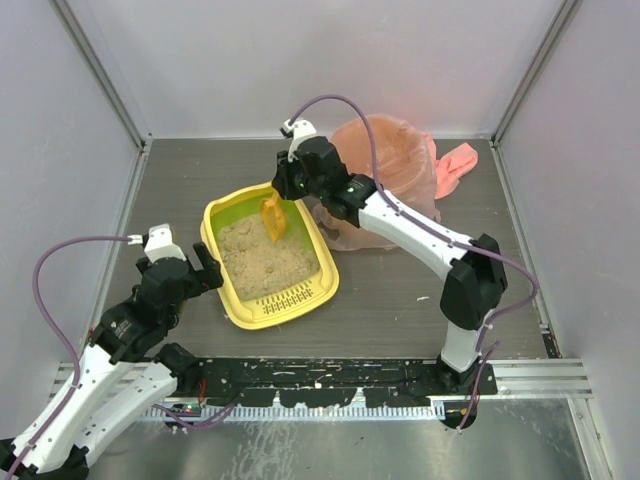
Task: Clean the litter box
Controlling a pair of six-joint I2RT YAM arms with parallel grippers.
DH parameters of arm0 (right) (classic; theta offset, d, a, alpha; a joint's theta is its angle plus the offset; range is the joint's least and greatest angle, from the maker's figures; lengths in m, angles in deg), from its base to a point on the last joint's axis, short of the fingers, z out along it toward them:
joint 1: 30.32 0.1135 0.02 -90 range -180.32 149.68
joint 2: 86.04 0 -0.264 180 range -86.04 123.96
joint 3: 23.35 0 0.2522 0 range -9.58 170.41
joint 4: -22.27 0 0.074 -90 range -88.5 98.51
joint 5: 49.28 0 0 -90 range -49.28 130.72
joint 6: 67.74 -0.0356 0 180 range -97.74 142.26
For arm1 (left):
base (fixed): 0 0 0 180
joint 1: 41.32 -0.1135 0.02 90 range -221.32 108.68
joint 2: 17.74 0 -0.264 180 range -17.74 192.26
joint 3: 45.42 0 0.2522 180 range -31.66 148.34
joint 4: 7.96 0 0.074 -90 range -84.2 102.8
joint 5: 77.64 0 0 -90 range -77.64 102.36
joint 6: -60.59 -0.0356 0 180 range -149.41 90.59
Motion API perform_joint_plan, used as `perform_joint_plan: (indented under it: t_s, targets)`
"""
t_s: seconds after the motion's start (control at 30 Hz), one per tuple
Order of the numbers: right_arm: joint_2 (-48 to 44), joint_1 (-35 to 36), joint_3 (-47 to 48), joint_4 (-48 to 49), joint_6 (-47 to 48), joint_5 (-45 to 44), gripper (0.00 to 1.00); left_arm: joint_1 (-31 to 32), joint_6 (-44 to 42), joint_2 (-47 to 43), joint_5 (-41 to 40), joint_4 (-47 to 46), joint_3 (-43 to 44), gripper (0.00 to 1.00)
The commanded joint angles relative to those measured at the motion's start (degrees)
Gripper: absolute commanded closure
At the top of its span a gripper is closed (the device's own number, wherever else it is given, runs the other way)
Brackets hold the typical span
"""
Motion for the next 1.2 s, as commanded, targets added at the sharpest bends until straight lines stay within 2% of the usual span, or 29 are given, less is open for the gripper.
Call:
perform_joint_plan:
  t_s: [0.0,0.17,0.43,1.17]
  targets:
    - [3.5,0.2,7.7,1.1,1.8,-3.7,0.99,-0.4,1.1,-0.6,-1.2,0.2,0.9,0.04]
    - [8.9,0.3,12.5,-0.1,3.5,-6.0,0.99,-0.4,1.7,-0.3,-0.6,-0.1,-0.1,0.04]
    - [12.3,0.5,14.1,0.5,6.0,-8.8,0.99,-0.4,2.1,0.3,0.4,-0.5,-0.5,0.05]
    - [17.5,2.9,16.8,2.4,5.0,8.2,0.99,-0.4,2.3,-0.4,-0.1,0.0,-1.1,0.07]
